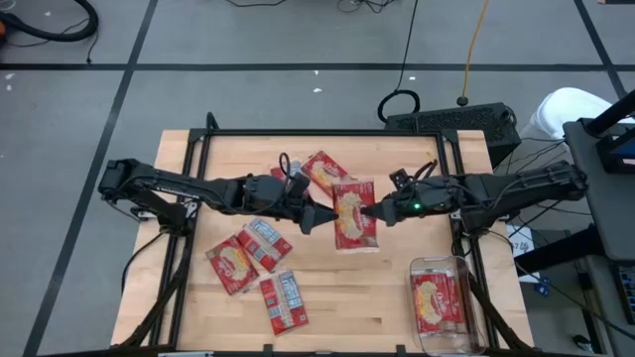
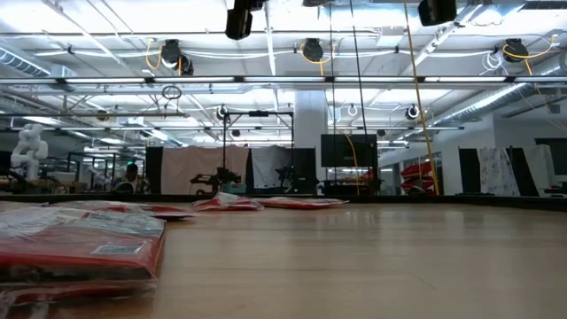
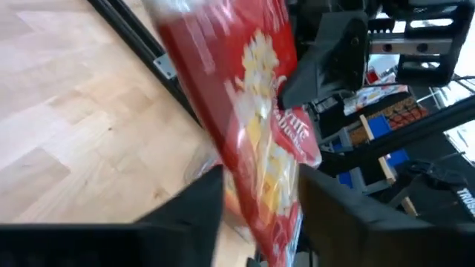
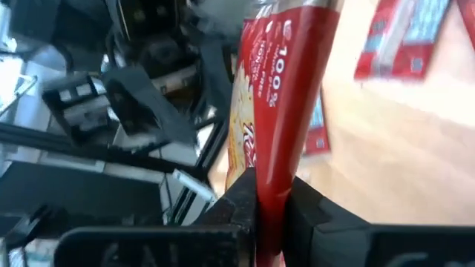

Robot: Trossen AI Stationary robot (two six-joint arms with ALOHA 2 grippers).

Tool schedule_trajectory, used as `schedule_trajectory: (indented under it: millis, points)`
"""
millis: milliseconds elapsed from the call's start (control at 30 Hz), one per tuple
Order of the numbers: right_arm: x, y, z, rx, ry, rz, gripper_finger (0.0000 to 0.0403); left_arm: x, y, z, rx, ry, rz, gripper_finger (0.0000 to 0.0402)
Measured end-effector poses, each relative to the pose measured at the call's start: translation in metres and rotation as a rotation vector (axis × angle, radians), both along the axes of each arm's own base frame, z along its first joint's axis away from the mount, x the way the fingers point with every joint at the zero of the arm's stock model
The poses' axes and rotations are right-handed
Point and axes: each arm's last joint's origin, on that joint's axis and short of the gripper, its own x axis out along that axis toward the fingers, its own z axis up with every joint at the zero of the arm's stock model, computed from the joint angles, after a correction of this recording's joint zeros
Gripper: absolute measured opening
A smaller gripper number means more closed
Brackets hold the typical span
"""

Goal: Sort popcorn bags into baskets
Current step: Put the popcorn bag into the transparent bin

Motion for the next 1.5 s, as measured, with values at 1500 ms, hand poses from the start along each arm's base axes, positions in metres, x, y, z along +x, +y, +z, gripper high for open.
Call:
schedule_trajectory:
  millis: [1500]
  points:
    - [-0.14,0.084,-0.035,0.354,0.781,0.09,0.0013,-0.031,0.022,-0.004,0.077,0.259,0.057,0.025]
